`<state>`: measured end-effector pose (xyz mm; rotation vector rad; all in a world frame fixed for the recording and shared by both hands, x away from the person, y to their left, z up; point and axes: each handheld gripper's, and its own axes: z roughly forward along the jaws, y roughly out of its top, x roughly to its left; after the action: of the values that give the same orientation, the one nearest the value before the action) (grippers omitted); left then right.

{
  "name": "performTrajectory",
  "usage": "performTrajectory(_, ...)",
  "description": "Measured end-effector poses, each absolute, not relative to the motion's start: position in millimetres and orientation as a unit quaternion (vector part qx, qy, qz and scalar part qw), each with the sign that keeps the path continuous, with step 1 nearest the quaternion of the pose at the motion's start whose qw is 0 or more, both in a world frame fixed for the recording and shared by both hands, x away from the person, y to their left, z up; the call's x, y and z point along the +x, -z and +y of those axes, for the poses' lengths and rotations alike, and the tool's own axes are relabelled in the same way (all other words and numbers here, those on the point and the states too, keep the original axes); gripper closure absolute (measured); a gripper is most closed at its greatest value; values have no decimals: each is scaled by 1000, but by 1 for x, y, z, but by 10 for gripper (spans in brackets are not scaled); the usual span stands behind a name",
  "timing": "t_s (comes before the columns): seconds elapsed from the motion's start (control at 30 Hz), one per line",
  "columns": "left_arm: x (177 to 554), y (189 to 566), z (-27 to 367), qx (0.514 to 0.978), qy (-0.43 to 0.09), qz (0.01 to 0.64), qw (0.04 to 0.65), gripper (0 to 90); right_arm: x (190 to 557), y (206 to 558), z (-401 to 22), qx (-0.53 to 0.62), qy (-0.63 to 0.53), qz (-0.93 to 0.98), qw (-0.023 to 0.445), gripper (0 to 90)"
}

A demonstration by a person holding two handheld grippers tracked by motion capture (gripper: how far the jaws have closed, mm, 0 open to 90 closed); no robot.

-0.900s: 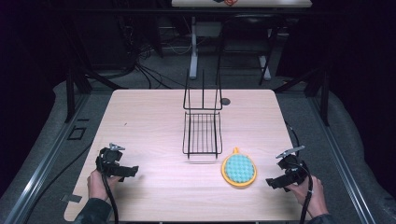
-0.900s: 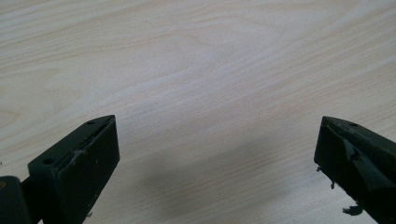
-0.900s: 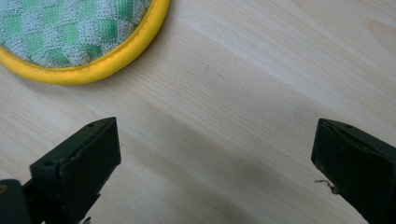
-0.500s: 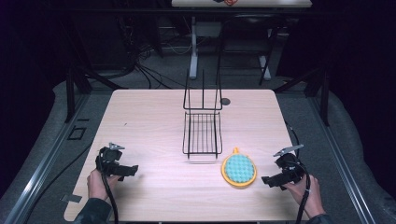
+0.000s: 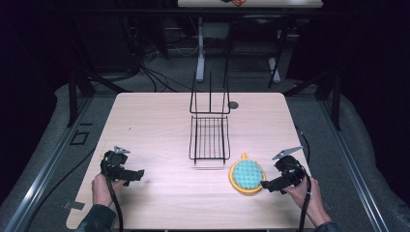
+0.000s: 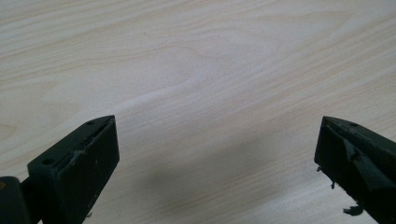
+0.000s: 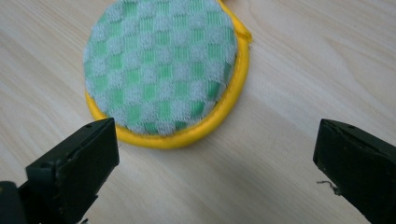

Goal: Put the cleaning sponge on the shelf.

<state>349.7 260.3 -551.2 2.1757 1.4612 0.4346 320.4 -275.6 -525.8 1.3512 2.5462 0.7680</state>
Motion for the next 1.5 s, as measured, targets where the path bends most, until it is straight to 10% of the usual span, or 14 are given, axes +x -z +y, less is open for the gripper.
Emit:
performTrajectory(0.3, 352, 552, 257, 801, -153, 528, 238, 1, 329, 526, -254, 434, -258, 859, 81, 8)
performTrajectory(1.5, 353, 557, 252, 819, -143, 514, 211, 6, 344, 546, -246, 488, -271, 829, 49, 696)
